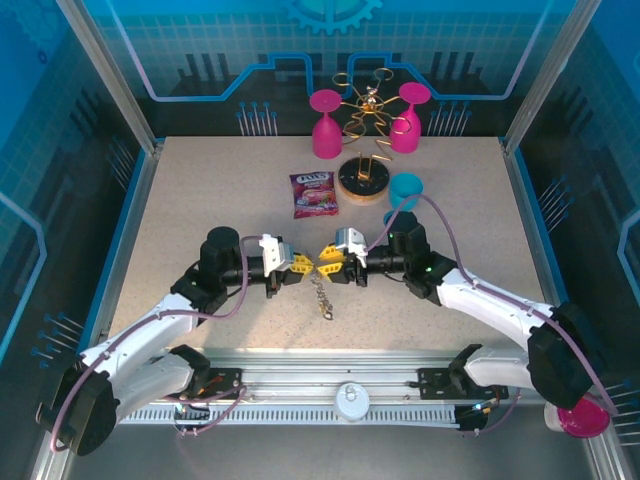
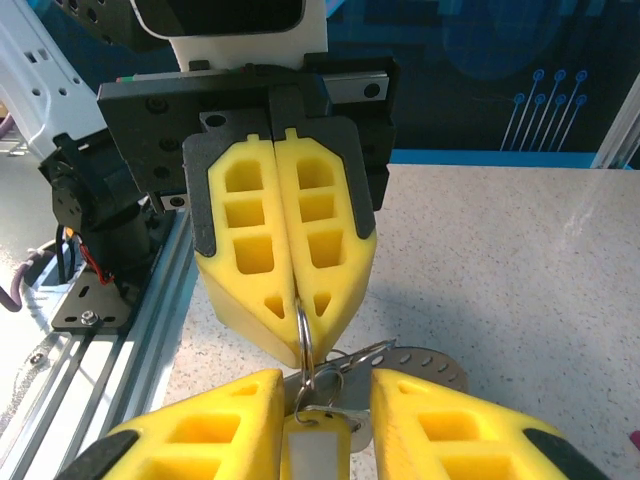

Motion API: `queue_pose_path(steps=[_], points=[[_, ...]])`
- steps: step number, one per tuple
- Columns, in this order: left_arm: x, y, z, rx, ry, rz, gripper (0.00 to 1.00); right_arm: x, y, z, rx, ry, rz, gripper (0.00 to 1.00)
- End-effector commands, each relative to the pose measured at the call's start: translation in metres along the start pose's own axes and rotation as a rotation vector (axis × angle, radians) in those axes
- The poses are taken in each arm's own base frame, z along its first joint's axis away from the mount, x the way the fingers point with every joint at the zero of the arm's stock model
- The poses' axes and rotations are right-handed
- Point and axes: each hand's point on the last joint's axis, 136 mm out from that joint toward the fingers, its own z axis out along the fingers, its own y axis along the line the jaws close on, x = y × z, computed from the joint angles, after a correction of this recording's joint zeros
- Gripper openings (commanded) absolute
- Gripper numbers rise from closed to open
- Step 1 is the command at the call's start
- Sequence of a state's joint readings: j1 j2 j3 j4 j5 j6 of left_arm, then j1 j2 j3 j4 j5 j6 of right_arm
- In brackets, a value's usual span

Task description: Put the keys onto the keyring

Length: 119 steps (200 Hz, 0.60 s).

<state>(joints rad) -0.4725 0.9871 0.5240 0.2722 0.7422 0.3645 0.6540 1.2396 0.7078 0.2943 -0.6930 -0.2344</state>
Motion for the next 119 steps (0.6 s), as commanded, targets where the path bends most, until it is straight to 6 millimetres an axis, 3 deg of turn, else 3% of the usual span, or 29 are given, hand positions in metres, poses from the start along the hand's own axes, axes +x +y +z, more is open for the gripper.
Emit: queue_pose_path(steps=[1,61,83,108,119], points=[[-0.017,-0.008,-0.002,0.037,-0.065,0.044,0.0,-0.012,0.006,0.004,-0.044,-0.044,-0.019,0.24],[-0.019,-0.008,-0.001,0.043,-0.077,0.029,0.0,-0.018,0.007,0.007,-0.06,-0.05,-0.044,0.12],[-0.017,-0.007,-0.001,0.034,-0.066,0.022,0.0,-0.022,0.009,0.006,-0.07,-0.051,-0.058,0.01],[-0.01,-0.004,-0.002,0.011,-0.023,0.019,0.16,-0.022,0.011,0.004,-0.076,-0.027,-0.064,0.0],[-0.007,0.0,-0.002,-0.006,0.007,0.014,0.18,-0.018,0.013,0.004,-0.08,0.008,-0.064,0.0]])
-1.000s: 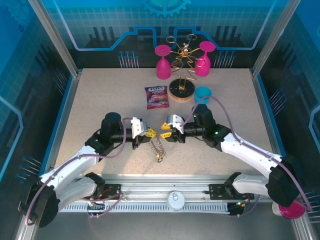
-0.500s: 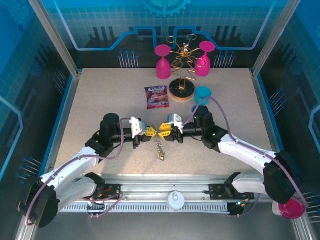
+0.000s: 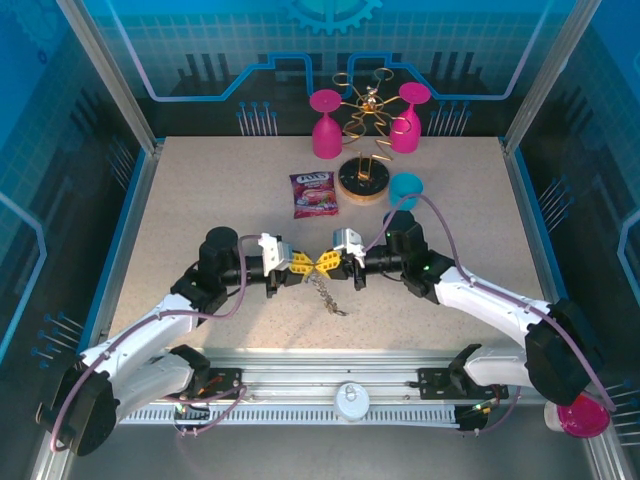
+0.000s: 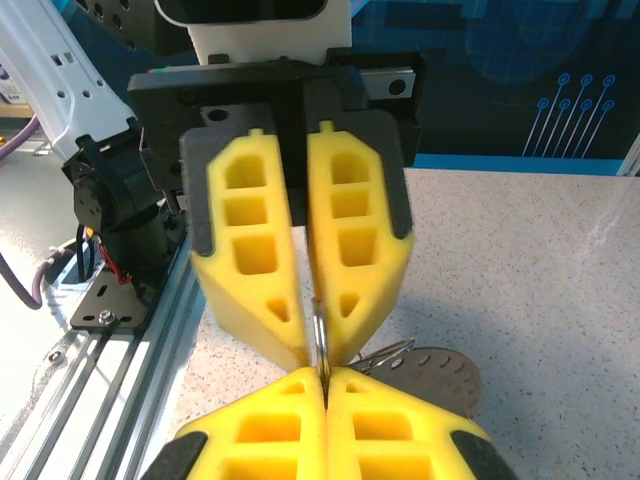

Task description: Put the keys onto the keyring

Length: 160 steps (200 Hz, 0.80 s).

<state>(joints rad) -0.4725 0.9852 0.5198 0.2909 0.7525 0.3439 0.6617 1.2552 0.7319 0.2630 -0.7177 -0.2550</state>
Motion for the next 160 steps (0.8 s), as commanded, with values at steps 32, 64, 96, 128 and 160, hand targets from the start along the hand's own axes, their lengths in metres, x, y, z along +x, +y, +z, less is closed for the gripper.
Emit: queue_pose_path(steps=[32,64,96,128,160], points=[[0.006,0.005,-0.001,-0.024,0.125,0.016,0.16,0.004,0.011,0.005,-0.05,0.198,-0.089,0.0],[0.006,0.006,0.0,-0.022,0.146,0.039,0.02,0.006,0.013,0.008,-0.062,0.283,-0.116,0.0],[0.011,0.003,0.003,-0.015,0.165,0.065,0.0,-0.006,0.018,0.009,-0.078,0.218,-0.1,0.0],[0.004,0.004,0.001,-0.042,0.116,0.117,0.0,-0.008,0.001,0.0,0.026,0.143,-0.038,0.25],[-0.004,0.0,-0.002,-0.051,0.05,0.156,0.0,0.011,-0.009,-0.014,0.138,0.111,-0.066,0.38]])
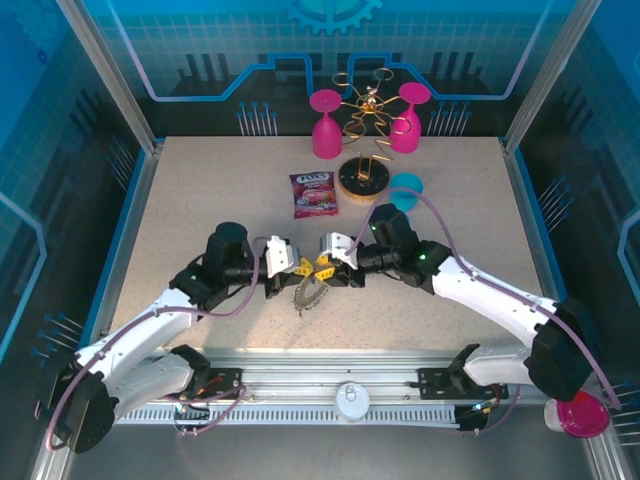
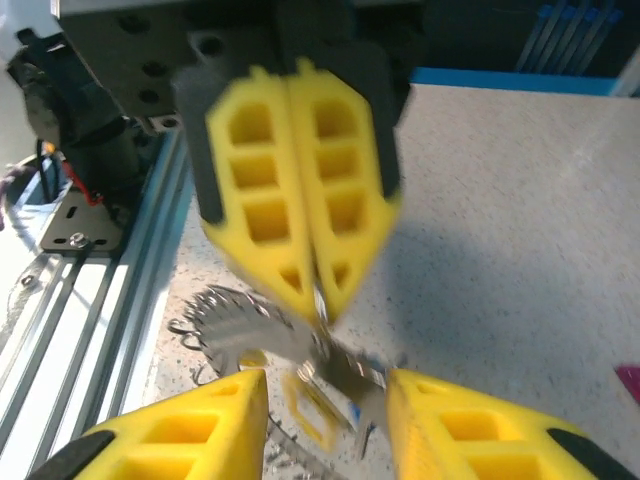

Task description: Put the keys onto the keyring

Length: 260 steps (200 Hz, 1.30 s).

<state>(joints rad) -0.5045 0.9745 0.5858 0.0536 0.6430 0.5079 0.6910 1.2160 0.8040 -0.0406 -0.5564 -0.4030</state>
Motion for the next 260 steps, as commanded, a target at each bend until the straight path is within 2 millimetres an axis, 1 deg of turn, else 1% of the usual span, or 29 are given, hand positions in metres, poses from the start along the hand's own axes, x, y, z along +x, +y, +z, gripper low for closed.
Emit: queue_pose_path(steps=[1,18,47,80,95,109,135,153,158,160,165,196,224,239,260], points=[[-0.021,0.0,-0.005,-0.026,-0.093,0.095,0.0,-0.008,-0.009,-0.008,0.078,-0.078,-0.029,0.38],[-0.023,-0.002,-0.005,-0.012,-0.105,0.093,0.0,-0.001,-0.003,-0.004,0.057,-0.056,-0.019,0.37],[-0.024,-0.004,-0.005,-0.006,-0.118,0.088,0.0,-0.004,0.006,0.004,0.002,-0.075,0.0,0.38],[-0.026,-0.004,-0.006,-0.008,-0.13,0.081,0.0,-0.008,0.005,0.01,0.0,-0.093,0.005,0.32],[-0.028,-0.003,-0.006,-0.01,-0.142,0.078,0.0,-0.008,0.005,0.013,-0.002,-0.091,0.009,0.31],[-0.03,-0.003,-0.007,-0.011,-0.158,0.07,0.0,-0.005,0.004,0.016,0.003,-0.081,0.011,0.33],[-0.033,-0.001,-0.007,-0.019,-0.182,0.056,0.0,0.002,-0.004,0.018,0.056,-0.08,0.031,0.41],[-0.034,-0.001,-0.007,-0.017,-0.193,0.047,0.0,0.008,-0.002,0.021,0.056,-0.081,0.052,0.47],[-0.035,-0.002,-0.008,-0.015,-0.196,0.048,0.0,0.01,-0.001,0.022,0.049,-0.077,0.063,0.47],[-0.035,-0.002,-0.008,-0.014,-0.196,0.046,0.0,0.007,-0.002,0.021,0.053,-0.092,0.055,0.48],[-0.036,-0.002,-0.008,-0.012,-0.198,0.046,0.0,0.007,-0.002,0.022,0.05,-0.099,0.055,0.48],[-0.041,-0.004,-0.01,-0.001,-0.224,0.044,0.0,0.012,0.0,0.031,0.019,-0.109,0.085,0.5],[-0.044,-0.007,-0.011,0.014,-0.234,0.041,0.0,0.008,0.002,0.033,-0.004,-0.142,0.086,0.51],[-0.044,-0.007,-0.011,0.013,-0.233,0.041,0.0,0.005,0.003,0.033,-0.011,-0.158,0.084,0.49],[-0.042,-0.005,-0.011,0.002,-0.228,0.045,0.0,0.007,0.004,0.032,-0.007,-0.156,0.084,0.4]])
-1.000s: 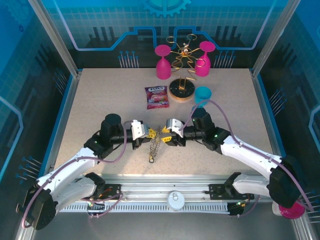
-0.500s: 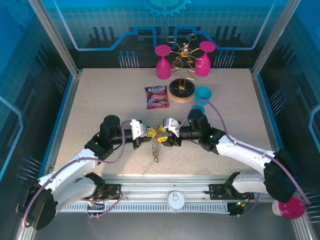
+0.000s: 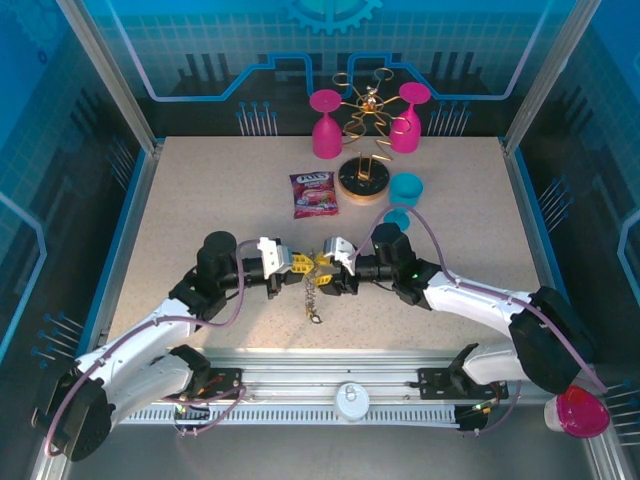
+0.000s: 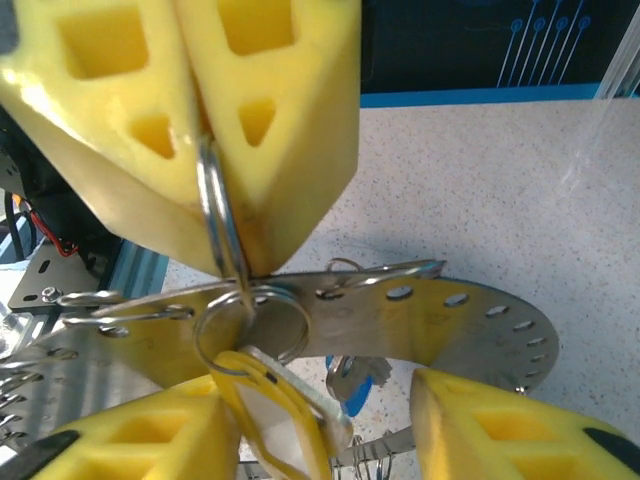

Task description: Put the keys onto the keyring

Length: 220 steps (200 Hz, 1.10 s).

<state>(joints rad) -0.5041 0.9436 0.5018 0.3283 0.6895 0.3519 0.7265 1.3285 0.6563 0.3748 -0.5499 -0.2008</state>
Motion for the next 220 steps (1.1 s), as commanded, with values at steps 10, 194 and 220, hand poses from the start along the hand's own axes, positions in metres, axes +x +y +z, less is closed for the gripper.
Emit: queue_pose_path(steps=[10,194,220], points=[[-0.016,-0.002,-0.004,0.009,-0.056,0.047,0.0,-0.007,0.007,-0.002,-0.023,-0.045,-0.01,0.35],[0.025,0.012,-0.002,-0.043,0.195,0.065,0.0,-0.017,-0.009,-0.026,0.126,0.179,-0.09,0.0],[0.034,0.011,0.0,-0.028,0.25,0.041,0.0,-0.036,-0.01,-0.026,0.15,0.217,-0.175,0.0]])
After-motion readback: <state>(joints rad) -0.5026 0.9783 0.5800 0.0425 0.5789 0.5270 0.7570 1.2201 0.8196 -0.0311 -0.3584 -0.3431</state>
